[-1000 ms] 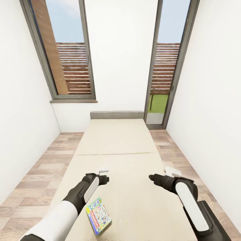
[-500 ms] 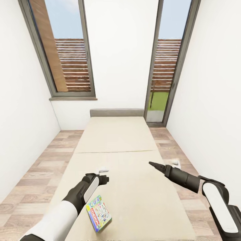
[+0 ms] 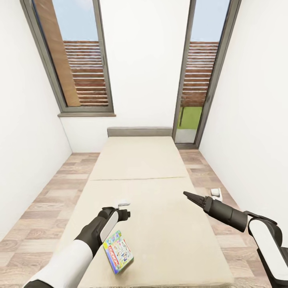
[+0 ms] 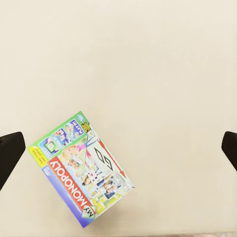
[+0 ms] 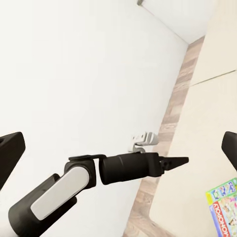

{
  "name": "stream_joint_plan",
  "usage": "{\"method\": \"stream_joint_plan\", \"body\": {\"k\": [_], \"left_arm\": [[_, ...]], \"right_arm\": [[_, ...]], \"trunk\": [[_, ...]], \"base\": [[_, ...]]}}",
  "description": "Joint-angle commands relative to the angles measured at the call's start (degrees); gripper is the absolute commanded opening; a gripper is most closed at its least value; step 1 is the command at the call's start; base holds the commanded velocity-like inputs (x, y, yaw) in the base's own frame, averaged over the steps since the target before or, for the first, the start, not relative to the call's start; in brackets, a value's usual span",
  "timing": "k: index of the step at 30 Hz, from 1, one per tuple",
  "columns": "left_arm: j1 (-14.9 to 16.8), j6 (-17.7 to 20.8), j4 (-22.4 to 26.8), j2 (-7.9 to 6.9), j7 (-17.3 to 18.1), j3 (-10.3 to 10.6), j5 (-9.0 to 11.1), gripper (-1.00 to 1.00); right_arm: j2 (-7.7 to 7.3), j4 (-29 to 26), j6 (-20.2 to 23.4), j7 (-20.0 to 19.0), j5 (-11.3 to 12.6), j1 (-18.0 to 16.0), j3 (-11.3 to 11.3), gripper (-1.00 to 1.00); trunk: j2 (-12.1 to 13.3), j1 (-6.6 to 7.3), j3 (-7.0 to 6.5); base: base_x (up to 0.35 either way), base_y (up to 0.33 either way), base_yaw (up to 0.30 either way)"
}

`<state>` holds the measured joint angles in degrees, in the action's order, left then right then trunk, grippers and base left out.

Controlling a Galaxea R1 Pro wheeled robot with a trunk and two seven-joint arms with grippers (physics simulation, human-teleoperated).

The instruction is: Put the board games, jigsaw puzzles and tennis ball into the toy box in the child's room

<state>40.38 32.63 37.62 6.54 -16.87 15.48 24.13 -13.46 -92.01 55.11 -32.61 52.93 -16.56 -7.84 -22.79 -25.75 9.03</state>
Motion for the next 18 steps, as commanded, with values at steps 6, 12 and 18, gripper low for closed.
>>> {"method": "stream_joint_plan", "body": {"k": [6,12,18], "left_arm": [[0.0,0.2,0.1,-0.03,-0.5,0.2,0.6,1.00],[0.0,0.1,0.1,-0.03,-0.4,0.2,0.6,1.00],[0.0,0.1,0.1,-0.08,-0.5,0.2,0.6,1.00]], "right_arm": [[0.22,0.0,0.2,-0.3,-0.4,-0.1,-0.1,1.00],[0.47,0.0,0.2,-0.3,-0.6,-0.1,0.1,1.00],[0.53,0.1,0.1,-0.3,-0.7,-0.1,0.1,1.00]], "trunk": [[-0.1,-0.03,0.69],[-0.1,-0.03,1.25],[-0.1,-0.03,1.81]], "base": [[0.000,0.000,0.000],[0.052,0.019,0.000],[0.157,0.112,0.000]]}}
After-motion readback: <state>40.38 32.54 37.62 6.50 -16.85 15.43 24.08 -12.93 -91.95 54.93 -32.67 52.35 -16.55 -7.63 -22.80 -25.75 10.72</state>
